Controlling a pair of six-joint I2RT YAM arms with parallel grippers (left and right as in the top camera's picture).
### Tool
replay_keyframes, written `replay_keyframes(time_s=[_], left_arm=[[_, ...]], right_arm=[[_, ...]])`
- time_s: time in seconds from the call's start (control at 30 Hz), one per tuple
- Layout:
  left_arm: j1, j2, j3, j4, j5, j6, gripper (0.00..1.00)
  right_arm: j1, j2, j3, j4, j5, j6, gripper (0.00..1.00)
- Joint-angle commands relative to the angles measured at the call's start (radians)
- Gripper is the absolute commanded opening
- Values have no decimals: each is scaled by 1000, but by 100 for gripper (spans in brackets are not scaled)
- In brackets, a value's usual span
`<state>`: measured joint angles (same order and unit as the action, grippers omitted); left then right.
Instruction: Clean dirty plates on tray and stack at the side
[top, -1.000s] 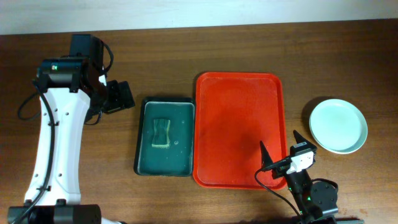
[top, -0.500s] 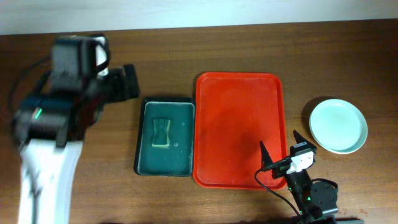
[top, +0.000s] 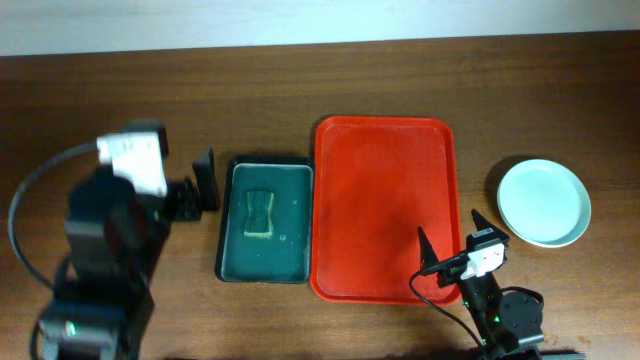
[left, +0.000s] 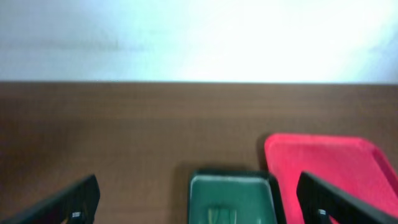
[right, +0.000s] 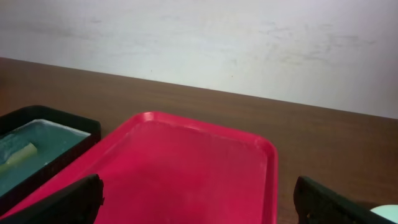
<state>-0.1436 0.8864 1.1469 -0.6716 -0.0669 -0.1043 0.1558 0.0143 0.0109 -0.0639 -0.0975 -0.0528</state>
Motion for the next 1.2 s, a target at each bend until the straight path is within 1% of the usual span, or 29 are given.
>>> replay_keyframes(time_s=[0.0, 0.07, 0.13, 0.17, 0.23, 0.33, 0.5, 0.6, 0.67, 0.8, 1.17], left_arm=[[3, -252, -315, 215, 19, 16, 99], [10, -424, -503, 369, 19, 16, 99], [28, -569, -652, 462, 19, 16, 100], [40, -657, -725, 475, 19, 16, 99], [52, -765, -805, 478, 19, 16, 99], [63, -876, -898, 484, 19, 16, 99], [63, -882, -988, 577, 18, 16, 99], [63, -882, -1135, 724, 19, 16, 99], [64, -882, -1139, 649, -2, 16, 99], [64, -882, -1138, 595, -1, 16, 99], [64, -881, -1138, 595, -1, 16, 99]], right_arm=[[-6, -8, -5, -6, -2, 1, 98], [-6, -8, -5, -6, -2, 1, 98], [-6, -8, -5, -5, -2, 1, 98], [-6, -8, -5, -5, -2, 1, 98], [-6, -8, -5, -6, -2, 1, 98], [-6, -8, -5, -6, -2, 1, 98], [-6, -8, -5, -6, -2, 1, 98], [-6, -8, -5, -6, -2, 1, 98], [-6, -8, -5, -6, -2, 1, 98], [-6, -8, -5, -5, -2, 1, 98], [-6, -8, -5, -6, -2, 1, 98]])
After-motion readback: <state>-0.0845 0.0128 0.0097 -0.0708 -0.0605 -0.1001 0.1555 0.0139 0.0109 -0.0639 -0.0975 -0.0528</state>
